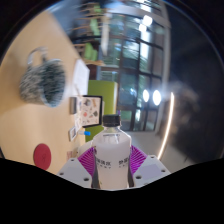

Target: Pour water

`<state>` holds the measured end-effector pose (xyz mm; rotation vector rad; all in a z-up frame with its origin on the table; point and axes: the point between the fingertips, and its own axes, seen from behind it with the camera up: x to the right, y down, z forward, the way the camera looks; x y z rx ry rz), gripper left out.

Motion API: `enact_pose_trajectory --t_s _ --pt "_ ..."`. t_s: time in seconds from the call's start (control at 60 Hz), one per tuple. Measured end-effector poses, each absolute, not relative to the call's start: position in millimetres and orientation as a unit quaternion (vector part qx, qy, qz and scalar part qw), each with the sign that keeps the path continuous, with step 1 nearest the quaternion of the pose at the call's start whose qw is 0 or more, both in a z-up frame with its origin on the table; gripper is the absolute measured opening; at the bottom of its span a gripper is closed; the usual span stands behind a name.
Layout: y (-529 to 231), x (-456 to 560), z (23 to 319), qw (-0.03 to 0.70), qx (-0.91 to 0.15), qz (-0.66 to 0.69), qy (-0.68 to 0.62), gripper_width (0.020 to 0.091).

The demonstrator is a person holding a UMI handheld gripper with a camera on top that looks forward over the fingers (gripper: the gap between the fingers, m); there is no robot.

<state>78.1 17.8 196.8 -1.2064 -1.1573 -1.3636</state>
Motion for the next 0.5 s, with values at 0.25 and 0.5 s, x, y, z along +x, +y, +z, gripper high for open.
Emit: enact_pose_trajectory --t_s 0.25,0.5 --pt "-0.2 29.7 158.2 0.3 -0.322 -0.637 -0.633 0.0409" --pt "-9.1 27.1 158.9 0.287 -0.312 -0.639 -0.641 0.0407"
